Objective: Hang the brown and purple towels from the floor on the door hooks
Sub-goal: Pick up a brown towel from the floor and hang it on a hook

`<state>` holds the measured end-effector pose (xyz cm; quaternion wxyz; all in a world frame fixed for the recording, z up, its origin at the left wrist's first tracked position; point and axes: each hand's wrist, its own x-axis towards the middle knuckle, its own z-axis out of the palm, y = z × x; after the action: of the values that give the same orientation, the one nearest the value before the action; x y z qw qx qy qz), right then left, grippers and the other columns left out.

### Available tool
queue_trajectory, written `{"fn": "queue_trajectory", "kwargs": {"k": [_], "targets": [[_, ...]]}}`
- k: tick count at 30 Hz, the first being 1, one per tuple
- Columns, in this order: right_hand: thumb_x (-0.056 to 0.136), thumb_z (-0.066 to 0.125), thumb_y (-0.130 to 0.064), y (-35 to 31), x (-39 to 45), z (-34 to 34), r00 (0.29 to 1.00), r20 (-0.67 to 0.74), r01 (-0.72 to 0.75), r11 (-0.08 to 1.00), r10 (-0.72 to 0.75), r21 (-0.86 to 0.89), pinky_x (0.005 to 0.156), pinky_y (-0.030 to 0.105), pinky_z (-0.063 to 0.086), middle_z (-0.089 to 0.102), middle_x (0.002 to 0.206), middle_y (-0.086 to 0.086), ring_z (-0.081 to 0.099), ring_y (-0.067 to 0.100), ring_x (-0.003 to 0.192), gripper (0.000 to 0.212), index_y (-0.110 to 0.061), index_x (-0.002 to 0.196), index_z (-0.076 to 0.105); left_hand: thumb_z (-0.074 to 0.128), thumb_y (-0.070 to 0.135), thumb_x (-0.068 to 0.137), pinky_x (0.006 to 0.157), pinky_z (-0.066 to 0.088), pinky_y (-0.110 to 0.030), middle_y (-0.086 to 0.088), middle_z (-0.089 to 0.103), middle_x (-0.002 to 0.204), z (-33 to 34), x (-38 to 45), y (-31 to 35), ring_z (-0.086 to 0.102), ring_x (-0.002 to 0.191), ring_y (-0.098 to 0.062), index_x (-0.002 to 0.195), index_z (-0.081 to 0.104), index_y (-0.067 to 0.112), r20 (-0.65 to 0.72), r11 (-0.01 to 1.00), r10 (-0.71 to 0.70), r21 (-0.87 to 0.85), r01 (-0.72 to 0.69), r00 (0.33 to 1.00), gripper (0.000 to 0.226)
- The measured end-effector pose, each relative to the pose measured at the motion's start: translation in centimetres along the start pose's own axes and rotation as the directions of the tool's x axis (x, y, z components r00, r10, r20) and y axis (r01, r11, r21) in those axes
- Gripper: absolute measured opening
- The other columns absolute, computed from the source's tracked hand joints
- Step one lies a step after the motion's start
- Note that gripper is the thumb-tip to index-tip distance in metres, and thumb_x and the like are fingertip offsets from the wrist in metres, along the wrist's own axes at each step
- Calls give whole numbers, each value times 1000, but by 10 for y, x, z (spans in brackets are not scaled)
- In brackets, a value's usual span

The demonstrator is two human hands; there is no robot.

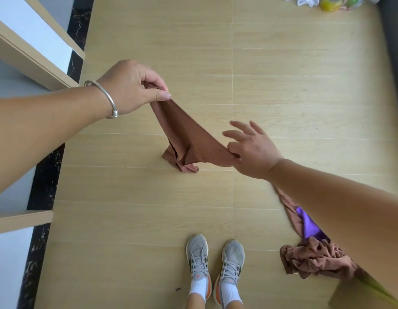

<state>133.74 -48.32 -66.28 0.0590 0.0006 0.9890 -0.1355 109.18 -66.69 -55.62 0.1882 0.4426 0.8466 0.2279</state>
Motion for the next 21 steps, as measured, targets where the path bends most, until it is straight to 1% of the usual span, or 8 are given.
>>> {"fn": "queue_trajectory", "kwargs": {"k": [2,4,7,9,12,16,19,21], "targets": [[87,56,-28,1,3,-2,984,6,180,983,-180,-32,112,53,26,68,118,-2,44,24,134,20,-19,76,71,74,28,82,69,38,-3,15,64,79,3,-1,-2,55,74,7,84,74,24,-22,1000,8,10,-8,1000,5],[87,55,-26,3,6,-1,977,9,214,977,-214,-4,112,47,31,72,91,-1,61,22,112,17,-19,75,65,73,30,82,73,42,-11,11,64,82,2,-1,-7,56,77,-1,85,74,24,-65,1000,-9,16,10,998,7],[84,38,-25,10,5,0,989,141,47,998,-40,-49,112,41,29,60,65,0,62,23,71,14,-19,87,50,73,31,82,72,42,-11,10,65,83,4,-2,-16,56,78,-3,85,74,26,-81,999,-13,35,16,997,6],[84,43,-17,16,5,2,968,215,-89,980,127,-177,114,38,25,54,66,-2,59,21,73,14,-20,97,42,73,33,82,69,40,-9,14,63,80,9,-3,-23,56,76,0,83,73,29,-71,999,-19,28,21,997,4],[85,47,-11,22,7,2,929,248,-205,941,274,-270,102,38,35,52,73,-4,49,20,73,25,-21,106,43,70,39,82,64,37,-26,15,58,74,20,-7,-36,53,73,-9,87,73,31,-33,989,25,150,-20,999,10],[90,48,-16,29,11,1,848,315,-328,888,427,-322,71,32,36,47,82,-3,49,19,75,17,-22,103,57,57,48,88,58,31,-26,20,45,77,38,-17,-52,44,79,-10,119,63,31,297,849,116,466,-250,948,36],[93,54,-26,32,8,2,792,322,-395,837,520,-379,68,32,35,42,71,-2,47,20,71,9,-19,90,59,45,51,94,64,33,-28,16,46,80,61,-26,-54,47,86,-13,116,62,42,472,726,-12,610,-317,881,29],[91,54,-18,32,5,3,760,338,-402,810,556,-427,70,32,34,40,66,-2,44,19,68,9,-19,82,52,41,49,97,70,38,-30,13,49,80,78,-30,-54,51,90,-15,110,64,39,510,686,-111,660,-306,853,28]]}}
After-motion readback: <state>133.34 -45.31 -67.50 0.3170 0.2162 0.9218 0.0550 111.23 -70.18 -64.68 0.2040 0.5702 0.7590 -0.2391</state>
